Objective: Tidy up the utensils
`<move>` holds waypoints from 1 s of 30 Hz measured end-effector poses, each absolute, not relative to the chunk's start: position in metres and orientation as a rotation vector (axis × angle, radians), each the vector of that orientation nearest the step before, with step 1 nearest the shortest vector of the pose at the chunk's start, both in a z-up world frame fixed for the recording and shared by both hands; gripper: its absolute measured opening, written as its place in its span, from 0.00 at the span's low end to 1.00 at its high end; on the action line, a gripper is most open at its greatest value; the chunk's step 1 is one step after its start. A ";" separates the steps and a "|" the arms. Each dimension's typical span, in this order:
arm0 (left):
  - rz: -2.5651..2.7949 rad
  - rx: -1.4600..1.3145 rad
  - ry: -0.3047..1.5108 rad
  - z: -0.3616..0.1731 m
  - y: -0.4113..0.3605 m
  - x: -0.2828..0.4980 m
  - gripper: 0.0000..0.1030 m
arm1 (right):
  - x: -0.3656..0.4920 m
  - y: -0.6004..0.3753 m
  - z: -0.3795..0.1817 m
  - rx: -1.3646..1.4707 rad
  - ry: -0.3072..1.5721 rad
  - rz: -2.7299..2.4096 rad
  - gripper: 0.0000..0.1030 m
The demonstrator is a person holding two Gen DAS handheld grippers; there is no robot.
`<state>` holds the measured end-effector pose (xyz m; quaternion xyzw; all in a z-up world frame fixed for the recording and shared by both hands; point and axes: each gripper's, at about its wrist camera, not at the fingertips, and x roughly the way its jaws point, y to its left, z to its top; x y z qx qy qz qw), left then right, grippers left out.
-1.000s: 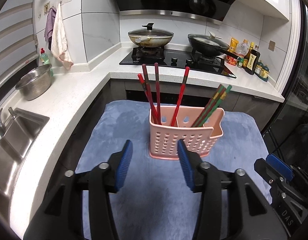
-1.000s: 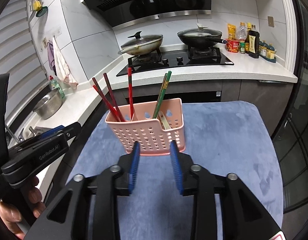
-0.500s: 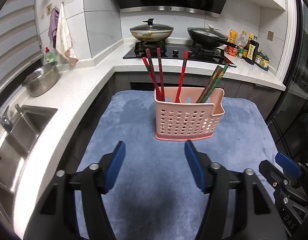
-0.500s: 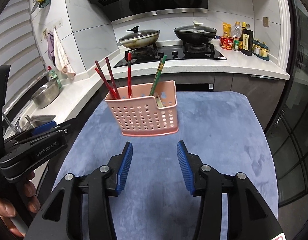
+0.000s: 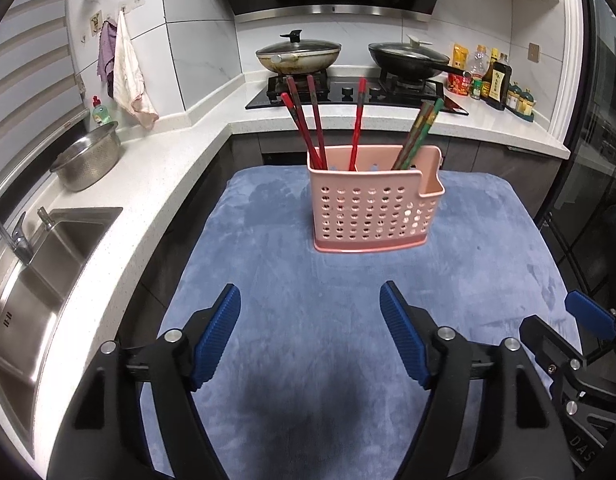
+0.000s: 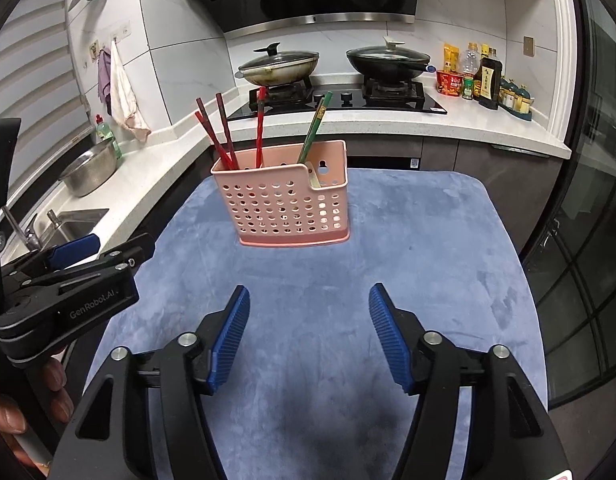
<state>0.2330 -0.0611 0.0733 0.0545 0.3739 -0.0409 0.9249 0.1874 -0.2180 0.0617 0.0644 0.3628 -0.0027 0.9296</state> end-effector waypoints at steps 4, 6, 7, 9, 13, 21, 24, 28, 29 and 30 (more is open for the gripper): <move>-0.085 0.117 0.774 0.070 -0.063 0.227 0.72 | 0.182 -0.219 0.058 0.134 0.752 -0.004 0.67; -0.087 0.116 0.777 0.068 -0.063 0.224 0.73 | 0.182 -0.221 0.056 0.142 0.762 -0.006 0.70; -0.087 0.119 0.779 0.067 -0.064 0.223 0.73 | 0.181 -0.222 0.055 0.147 0.769 -0.007 0.71; -0.086 0.122 0.782 0.067 -0.064 0.222 0.78 | 0.181 -0.223 0.054 0.153 0.776 -0.008 0.72; -0.085 0.125 0.785 0.065 -0.064 0.220 0.79 | 0.180 -0.223 0.051 0.149 0.791 -0.010 0.80; -0.063 0.129 0.797 0.061 -0.061 0.217 0.87 | 0.178 -0.224 0.050 0.132 0.793 -0.035 0.82; -0.051 0.125 0.805 0.059 -0.059 0.218 0.89 | 0.178 -0.226 0.048 0.138 0.798 -0.033 0.93; -0.040 0.123 0.811 0.058 -0.056 0.218 0.89 | 0.178 -0.227 0.048 0.125 0.797 -0.048 0.94; -0.038 0.122 0.813 0.057 -0.055 0.218 0.90 | 0.179 -0.228 0.047 0.122 0.797 -0.053 0.94; -0.036 0.121 0.813 0.057 -0.054 0.219 0.90 | 0.179 -0.228 0.047 0.123 0.798 -0.055 0.94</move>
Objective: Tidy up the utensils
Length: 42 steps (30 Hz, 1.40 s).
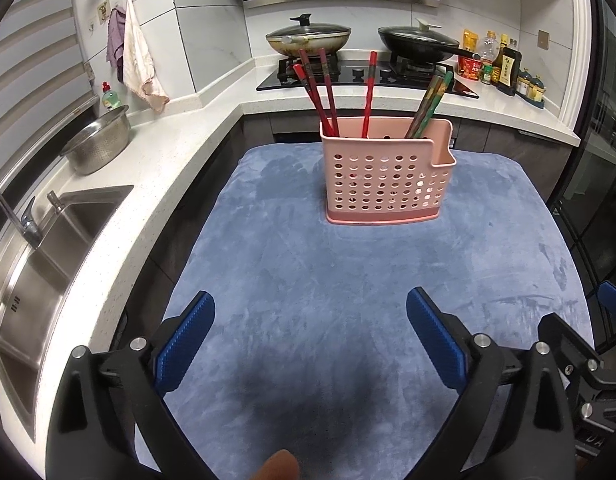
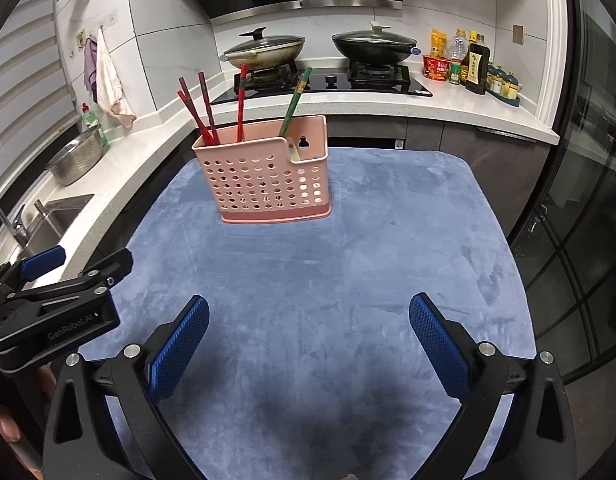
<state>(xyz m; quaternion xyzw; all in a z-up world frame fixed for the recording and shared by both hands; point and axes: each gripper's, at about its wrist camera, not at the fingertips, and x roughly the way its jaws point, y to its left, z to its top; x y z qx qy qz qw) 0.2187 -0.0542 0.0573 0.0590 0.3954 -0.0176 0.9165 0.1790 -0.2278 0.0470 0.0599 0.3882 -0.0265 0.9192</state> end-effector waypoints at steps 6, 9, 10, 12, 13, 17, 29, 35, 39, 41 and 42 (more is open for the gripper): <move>-0.016 0.115 0.817 0.056 -0.050 0.220 0.91 | 0.180 -0.227 0.047 0.119 0.802 -0.061 0.94; -0.008 0.113 0.822 0.055 -0.049 0.220 0.91 | 0.181 -0.226 0.046 0.117 0.805 -0.063 0.94; -0.005 0.112 0.823 0.055 -0.048 0.221 0.91 | 0.181 -0.226 0.046 0.116 0.804 -0.065 0.94; -0.005 0.113 0.826 0.054 -0.048 0.221 0.91 | 0.182 -0.225 0.045 0.111 0.808 -0.067 0.94; -0.005 0.114 0.826 0.054 -0.048 0.222 0.91 | 0.182 -0.225 0.045 0.111 0.809 -0.067 0.94; -0.013 0.115 0.827 0.054 -0.050 0.222 0.91 | 0.183 -0.224 0.043 0.107 0.814 -0.066 0.94; -0.029 0.117 0.828 0.054 -0.055 0.223 0.91 | 0.182 -0.225 0.042 0.112 0.810 -0.079 0.94; -0.018 0.112 0.840 0.053 -0.054 0.223 0.91 | 0.182 -0.224 0.042 0.109 0.813 -0.077 0.94; -0.018 0.108 0.846 0.051 -0.053 0.223 0.91 | 0.182 -0.222 0.043 0.102 0.813 -0.073 0.94; -0.017 0.108 0.846 0.051 -0.053 0.224 0.91 | 0.182 -0.222 0.044 0.101 0.814 -0.072 0.94; -0.017 0.106 0.846 0.050 -0.053 0.224 0.91 | 0.182 -0.222 0.044 0.099 0.814 -0.072 0.94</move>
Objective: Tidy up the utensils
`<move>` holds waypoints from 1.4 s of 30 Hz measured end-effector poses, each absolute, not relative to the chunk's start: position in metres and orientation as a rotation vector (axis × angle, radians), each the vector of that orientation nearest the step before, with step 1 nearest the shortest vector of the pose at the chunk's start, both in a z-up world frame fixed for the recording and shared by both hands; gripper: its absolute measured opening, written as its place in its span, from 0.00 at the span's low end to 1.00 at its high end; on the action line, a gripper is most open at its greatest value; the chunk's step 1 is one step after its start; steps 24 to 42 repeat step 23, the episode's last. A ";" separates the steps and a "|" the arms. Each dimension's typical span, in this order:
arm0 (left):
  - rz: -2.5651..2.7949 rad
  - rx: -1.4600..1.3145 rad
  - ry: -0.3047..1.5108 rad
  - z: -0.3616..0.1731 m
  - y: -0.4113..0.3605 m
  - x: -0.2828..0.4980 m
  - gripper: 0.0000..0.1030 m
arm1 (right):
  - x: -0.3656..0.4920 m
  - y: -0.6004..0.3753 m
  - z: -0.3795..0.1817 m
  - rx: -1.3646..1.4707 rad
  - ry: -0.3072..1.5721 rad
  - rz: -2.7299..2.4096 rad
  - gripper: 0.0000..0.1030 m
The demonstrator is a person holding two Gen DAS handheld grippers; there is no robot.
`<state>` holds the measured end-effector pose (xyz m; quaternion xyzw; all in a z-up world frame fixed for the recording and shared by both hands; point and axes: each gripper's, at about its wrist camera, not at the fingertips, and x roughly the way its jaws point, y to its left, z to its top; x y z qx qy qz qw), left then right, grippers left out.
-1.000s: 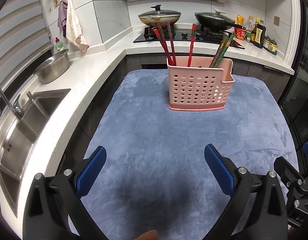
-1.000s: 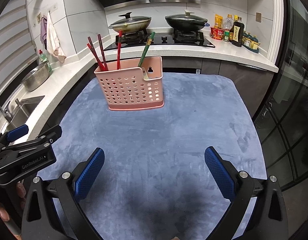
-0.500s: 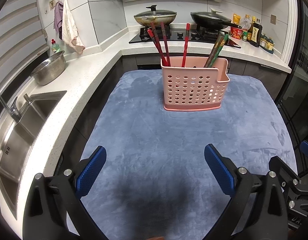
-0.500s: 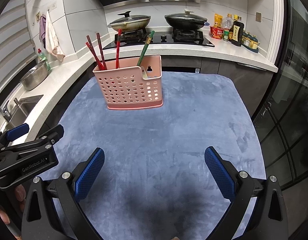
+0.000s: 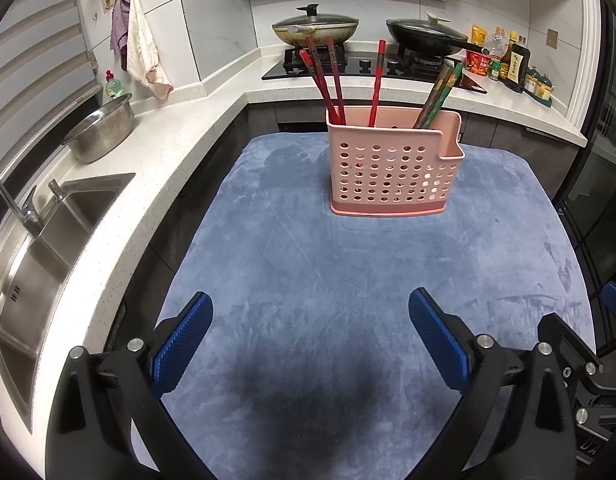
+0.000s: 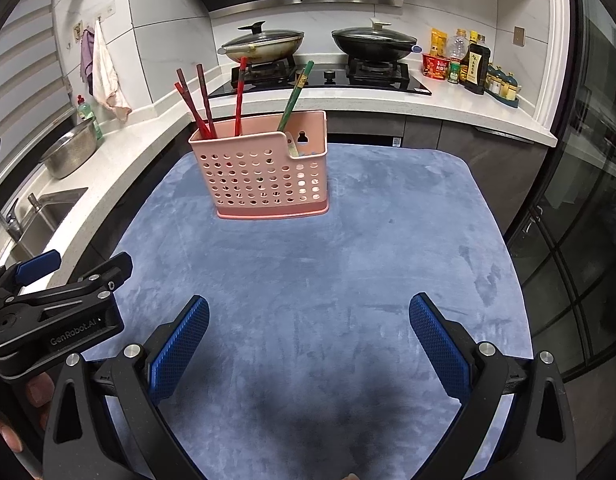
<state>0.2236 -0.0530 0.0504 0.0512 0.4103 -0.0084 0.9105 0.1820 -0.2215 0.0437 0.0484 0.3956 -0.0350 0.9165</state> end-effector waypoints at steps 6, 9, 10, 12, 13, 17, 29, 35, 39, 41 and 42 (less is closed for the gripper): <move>-0.017 0.105 0.846 0.050 -0.053 0.223 0.91 | 0.182 -0.221 0.044 0.101 0.812 -0.072 0.94; -0.017 0.106 0.846 0.050 -0.053 0.223 0.91 | 0.183 -0.221 0.043 0.100 0.813 -0.073 0.94; -0.017 0.106 0.846 0.050 -0.053 0.224 0.91 | 0.182 -0.221 0.043 0.101 0.813 -0.072 0.94; -0.017 0.105 0.846 0.050 -0.053 0.224 0.91 | 0.183 -0.221 0.043 0.099 0.813 -0.073 0.94; -0.018 0.105 0.846 0.050 -0.053 0.224 0.91 | 0.182 -0.221 0.043 0.099 0.813 -0.072 0.94; -0.011 0.111 0.842 0.050 -0.053 0.224 0.91 | 0.182 -0.220 0.043 0.098 0.811 -0.068 0.94; -0.001 0.095 0.837 0.050 -0.047 0.225 0.91 | 0.185 -0.218 0.045 0.095 0.810 -0.063 0.94; -0.001 0.095 0.837 0.050 -0.047 0.225 0.91 | 0.185 -0.218 0.045 0.095 0.810 -0.063 0.94; -0.001 0.095 0.837 0.050 -0.047 0.225 0.91 | 0.185 -0.218 0.045 0.095 0.810 -0.063 0.94; -0.001 0.095 0.837 0.050 -0.047 0.225 0.91 | 0.185 -0.218 0.045 0.095 0.810 -0.063 0.94; -0.001 0.095 0.837 0.050 -0.047 0.225 0.91 | 0.185 -0.218 0.045 0.095 0.810 -0.063 0.94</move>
